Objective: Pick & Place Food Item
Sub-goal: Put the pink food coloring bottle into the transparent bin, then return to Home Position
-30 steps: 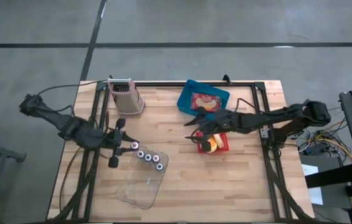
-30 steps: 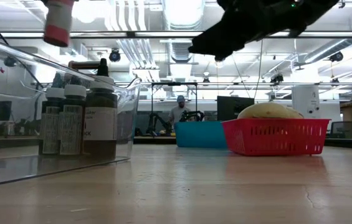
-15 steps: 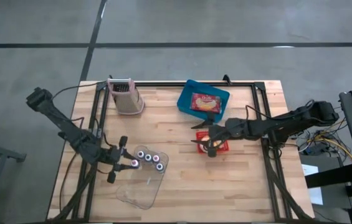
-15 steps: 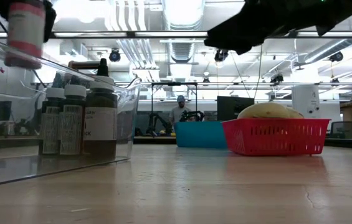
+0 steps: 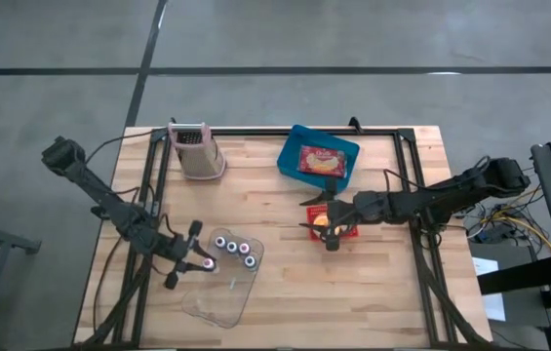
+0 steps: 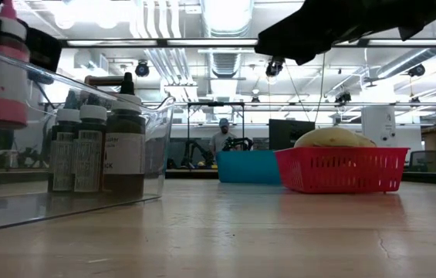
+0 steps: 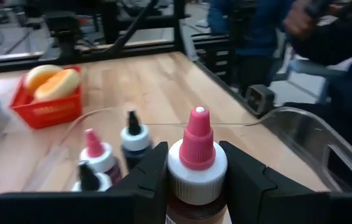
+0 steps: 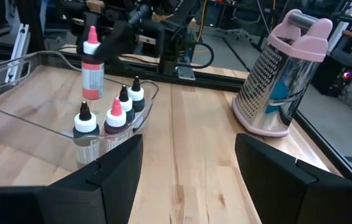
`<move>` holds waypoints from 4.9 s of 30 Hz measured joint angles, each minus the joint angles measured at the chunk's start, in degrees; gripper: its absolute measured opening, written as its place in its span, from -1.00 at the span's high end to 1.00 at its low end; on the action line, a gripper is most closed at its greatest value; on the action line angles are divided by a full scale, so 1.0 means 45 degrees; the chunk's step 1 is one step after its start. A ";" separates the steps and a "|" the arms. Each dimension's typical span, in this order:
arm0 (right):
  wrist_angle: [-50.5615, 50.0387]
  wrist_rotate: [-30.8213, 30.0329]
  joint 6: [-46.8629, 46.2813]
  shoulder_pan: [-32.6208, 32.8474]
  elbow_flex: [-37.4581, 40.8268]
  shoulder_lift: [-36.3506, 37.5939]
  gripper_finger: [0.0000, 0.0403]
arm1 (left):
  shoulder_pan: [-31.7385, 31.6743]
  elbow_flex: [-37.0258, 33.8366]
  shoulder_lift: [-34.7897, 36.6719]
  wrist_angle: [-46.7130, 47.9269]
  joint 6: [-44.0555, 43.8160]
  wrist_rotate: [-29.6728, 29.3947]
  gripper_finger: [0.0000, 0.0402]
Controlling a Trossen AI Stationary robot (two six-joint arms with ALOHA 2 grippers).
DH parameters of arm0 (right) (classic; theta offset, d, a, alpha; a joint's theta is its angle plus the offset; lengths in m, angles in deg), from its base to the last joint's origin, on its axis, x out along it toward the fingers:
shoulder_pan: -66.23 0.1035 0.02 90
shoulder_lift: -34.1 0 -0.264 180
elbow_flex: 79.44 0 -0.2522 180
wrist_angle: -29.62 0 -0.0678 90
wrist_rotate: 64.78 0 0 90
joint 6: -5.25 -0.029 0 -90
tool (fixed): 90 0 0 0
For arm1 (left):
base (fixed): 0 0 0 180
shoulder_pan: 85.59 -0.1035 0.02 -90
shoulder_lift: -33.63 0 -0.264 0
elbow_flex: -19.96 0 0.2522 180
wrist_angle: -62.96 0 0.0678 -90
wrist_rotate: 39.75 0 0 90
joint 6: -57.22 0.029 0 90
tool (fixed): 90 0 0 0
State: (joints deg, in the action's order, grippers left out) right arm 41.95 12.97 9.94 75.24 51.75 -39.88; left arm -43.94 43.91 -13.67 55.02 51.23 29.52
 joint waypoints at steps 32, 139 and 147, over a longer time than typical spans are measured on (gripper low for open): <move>-0.0131 -0.0309 -0.0022 0.0053 0.0049 -0.0005 -0.23 | -0.0505 0.0924 -0.4645 -0.1067 -0.0063 0.0855 0.46; -0.2051 -0.2573 0.0346 -0.0340 0.0889 0.3954 -0.18 | -0.1005 0.1880 0.5813 0.4749 0.2042 -0.1328 -0.02; -0.1806 0.0195 -0.0377 -0.0340 0.2929 0.7914 -0.18 | -0.1001 0.1479 0.8331 0.4631 0.1950 0.0955 -0.02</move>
State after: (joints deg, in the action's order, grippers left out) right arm 33.82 13.85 8.25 73.71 64.93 -4.27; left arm -48.44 50.56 23.82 75.86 60.00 33.82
